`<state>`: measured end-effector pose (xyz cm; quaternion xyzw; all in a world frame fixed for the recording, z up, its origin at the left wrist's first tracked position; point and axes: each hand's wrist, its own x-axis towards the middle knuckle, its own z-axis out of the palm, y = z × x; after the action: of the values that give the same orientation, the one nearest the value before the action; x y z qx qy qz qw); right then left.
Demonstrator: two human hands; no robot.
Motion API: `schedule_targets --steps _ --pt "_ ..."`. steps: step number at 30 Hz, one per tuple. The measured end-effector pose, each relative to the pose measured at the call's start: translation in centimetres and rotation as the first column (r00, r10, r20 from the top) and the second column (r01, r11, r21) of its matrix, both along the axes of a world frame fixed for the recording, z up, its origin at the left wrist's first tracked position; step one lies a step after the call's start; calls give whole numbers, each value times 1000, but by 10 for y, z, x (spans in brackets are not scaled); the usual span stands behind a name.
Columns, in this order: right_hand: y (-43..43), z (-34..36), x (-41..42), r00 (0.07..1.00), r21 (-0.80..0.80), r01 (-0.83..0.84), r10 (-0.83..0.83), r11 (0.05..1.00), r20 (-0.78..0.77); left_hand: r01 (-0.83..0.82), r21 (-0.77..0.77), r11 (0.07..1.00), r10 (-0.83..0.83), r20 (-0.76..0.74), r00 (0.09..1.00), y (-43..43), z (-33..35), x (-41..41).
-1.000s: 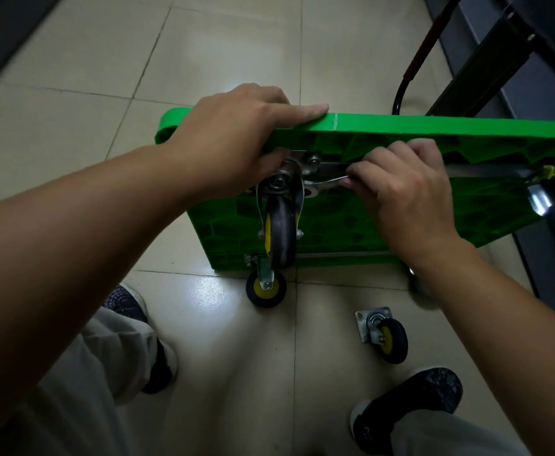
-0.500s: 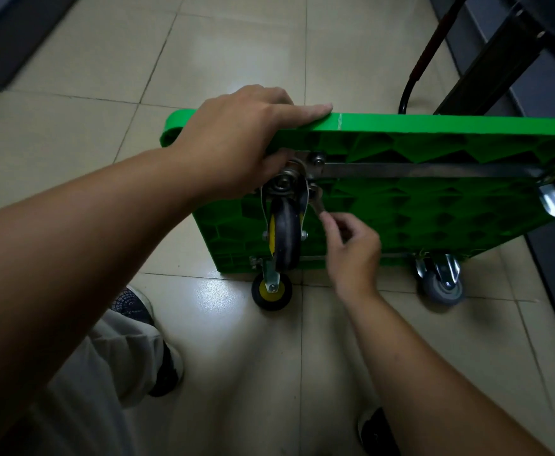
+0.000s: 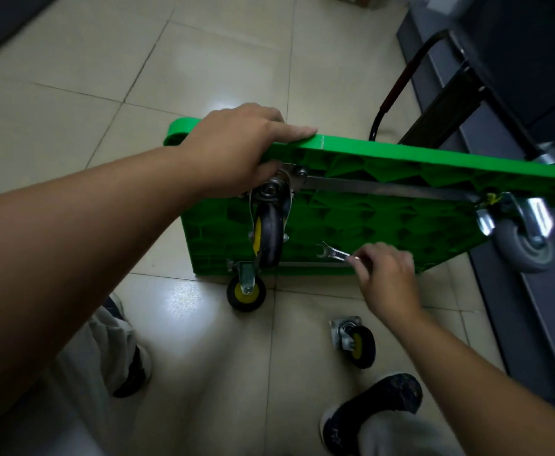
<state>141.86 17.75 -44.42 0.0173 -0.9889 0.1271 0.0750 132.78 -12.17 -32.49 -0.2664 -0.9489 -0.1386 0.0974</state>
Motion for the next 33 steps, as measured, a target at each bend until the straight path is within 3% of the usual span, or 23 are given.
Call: schedule_targets --steps 3,6,10,18,26,33 --pt "-1 44 -13 956 194 -160 201 968 -214 -5 -1 1000 5 7 1000 1 1 1" --pt "-19 70 -29 881 347 -230 346 909 -322 -8 0 1000 8 9 1000 1 1 3" --pt "-41 82 -42 827 426 -267 432 864 -359 -5 9 1000 5 4 1000 1 1 5" --pt "-47 79 -54 809 454 -252 443 855 -386 -16 7 1000 16 -10 1000 2 1 4" --pt "-38 38 -58 896 170 -187 239 968 -375 -12 5 1000 12 -31 999 2 0 4" --pt "-61 -8 -47 957 -284 -124 39 951 -287 -11 2 1000 11 -34 999 2 -2 2"
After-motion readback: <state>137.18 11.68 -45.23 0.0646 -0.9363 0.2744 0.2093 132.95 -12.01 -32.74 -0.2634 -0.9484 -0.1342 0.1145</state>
